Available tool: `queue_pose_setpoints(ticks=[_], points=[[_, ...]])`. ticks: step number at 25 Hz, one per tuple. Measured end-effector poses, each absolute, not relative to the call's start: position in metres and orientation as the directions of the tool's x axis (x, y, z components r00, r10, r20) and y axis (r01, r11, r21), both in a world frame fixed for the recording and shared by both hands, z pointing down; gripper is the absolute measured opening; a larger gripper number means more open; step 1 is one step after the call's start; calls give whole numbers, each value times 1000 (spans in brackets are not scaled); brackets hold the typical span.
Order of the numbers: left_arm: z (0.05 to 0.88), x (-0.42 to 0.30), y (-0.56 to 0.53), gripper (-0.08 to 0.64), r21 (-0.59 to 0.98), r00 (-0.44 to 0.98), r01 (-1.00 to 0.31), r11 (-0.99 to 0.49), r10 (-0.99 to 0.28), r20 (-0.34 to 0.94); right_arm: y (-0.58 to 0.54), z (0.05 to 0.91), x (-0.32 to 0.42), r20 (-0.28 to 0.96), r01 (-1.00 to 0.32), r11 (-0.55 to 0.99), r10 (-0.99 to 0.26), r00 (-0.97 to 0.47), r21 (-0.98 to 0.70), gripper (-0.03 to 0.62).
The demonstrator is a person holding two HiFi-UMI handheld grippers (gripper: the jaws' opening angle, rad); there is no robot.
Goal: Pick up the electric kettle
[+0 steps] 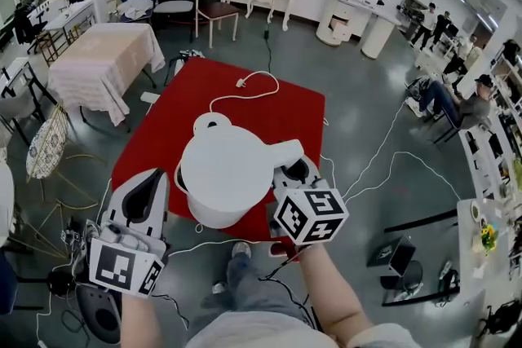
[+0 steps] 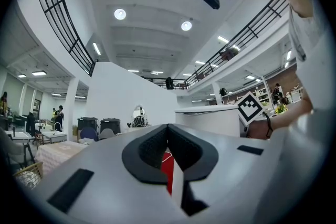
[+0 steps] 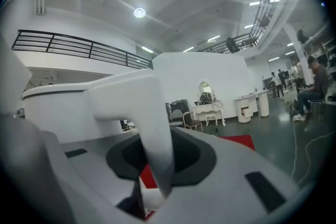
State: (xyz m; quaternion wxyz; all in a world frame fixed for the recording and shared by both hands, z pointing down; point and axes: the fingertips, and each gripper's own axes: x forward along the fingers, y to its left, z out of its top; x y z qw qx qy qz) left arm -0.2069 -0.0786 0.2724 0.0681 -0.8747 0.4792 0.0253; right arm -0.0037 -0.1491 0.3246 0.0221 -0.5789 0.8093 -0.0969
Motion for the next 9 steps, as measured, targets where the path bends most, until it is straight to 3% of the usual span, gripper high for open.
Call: queue_pose_setpoints(ticks=[9], points=[[272, -212, -81, 11, -96, 537, -844, -528, -837, -109, -152, 325, -8, 76, -933, 309, -942, -327, -184, 94]])
